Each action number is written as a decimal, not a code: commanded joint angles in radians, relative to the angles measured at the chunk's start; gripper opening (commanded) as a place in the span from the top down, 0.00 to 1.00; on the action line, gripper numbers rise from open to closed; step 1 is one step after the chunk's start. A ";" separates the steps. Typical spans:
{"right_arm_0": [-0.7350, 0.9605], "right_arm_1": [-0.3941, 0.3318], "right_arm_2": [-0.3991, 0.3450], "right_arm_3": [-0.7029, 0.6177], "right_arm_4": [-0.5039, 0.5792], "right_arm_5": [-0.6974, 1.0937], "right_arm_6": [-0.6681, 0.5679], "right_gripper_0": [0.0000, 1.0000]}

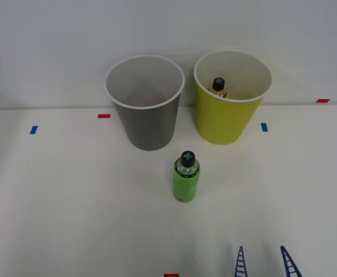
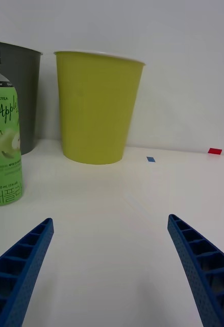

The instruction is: Put cans in the gray bin, plastic bottles in the light green bin

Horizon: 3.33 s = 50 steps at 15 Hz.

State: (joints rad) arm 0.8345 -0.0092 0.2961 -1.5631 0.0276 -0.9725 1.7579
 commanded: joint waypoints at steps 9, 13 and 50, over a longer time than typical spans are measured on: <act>0.000 0.000 0.000 0.000 0.000 0.000 0.000 0.23; 0.000 0.000 0.000 0.000 0.000 0.000 0.000 0.23; -0.456 -0.528 0.407 0.029 -0.436 -0.055 0.022 0.13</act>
State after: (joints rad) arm 0.4012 -0.5310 0.6880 -1.5305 -0.4000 -1.0274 1.7739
